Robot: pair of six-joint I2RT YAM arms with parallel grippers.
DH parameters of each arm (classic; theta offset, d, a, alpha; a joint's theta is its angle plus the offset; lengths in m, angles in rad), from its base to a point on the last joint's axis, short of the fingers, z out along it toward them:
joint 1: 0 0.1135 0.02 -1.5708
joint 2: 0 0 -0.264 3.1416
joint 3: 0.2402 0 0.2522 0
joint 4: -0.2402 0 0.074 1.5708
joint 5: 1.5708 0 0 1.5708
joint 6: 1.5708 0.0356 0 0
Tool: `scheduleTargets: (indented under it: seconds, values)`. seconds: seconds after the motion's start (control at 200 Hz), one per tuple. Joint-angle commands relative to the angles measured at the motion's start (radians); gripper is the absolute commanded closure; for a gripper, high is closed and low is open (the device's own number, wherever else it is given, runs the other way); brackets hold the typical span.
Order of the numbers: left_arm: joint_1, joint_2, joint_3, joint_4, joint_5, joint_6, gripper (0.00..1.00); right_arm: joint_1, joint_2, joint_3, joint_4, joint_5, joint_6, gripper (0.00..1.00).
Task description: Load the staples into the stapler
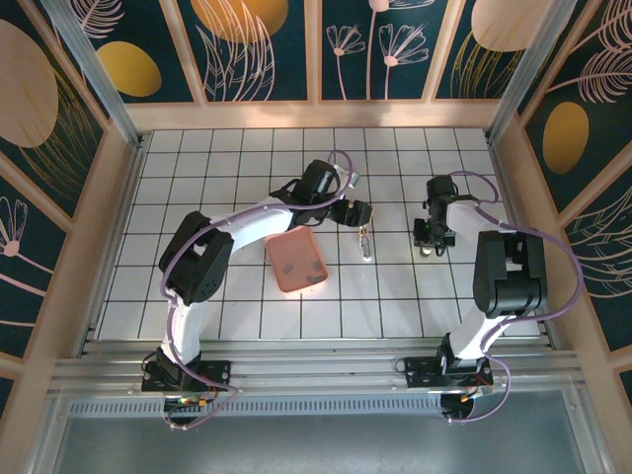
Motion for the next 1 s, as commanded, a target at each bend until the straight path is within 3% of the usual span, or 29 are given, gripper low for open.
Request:
scheduleTargets:
  seconds: [0.0, 0.095, 0.23, 0.556, 0.771, 0.996]
  values:
    - [0.007, 0.039, 0.051, -0.026, 0.043, 0.013, 0.23, -0.005, -0.018, 0.003, -0.032, 0.035, -0.038, 0.68]
    - [0.007, 0.058, 0.067, -0.026, 0.046, 0.020, 0.23, -0.005, -0.049, 0.001, -0.033, 0.021, -0.026, 0.55]
    - [0.008, 0.105, 0.103, -0.060, 0.035, 0.041, 0.23, -0.004, -0.146, 0.001, -0.036, -0.030, 0.016, 0.52]
    - [0.007, 0.180, 0.158, -0.043, 0.102, 0.050, 0.25, 0.033, -0.399, -0.192, 0.160, -0.377, 0.344, 0.59]
    - [0.007, 0.190, 0.157, -0.028, 0.145, 0.042, 0.26, 0.156, -0.440, -0.387, 0.417, -0.475, 0.611, 0.66]
    - [0.008, 0.188, 0.149, -0.014, 0.173, 0.031, 0.27, 0.210, -0.377, -0.492, 0.620, -0.514, 0.753, 0.66]
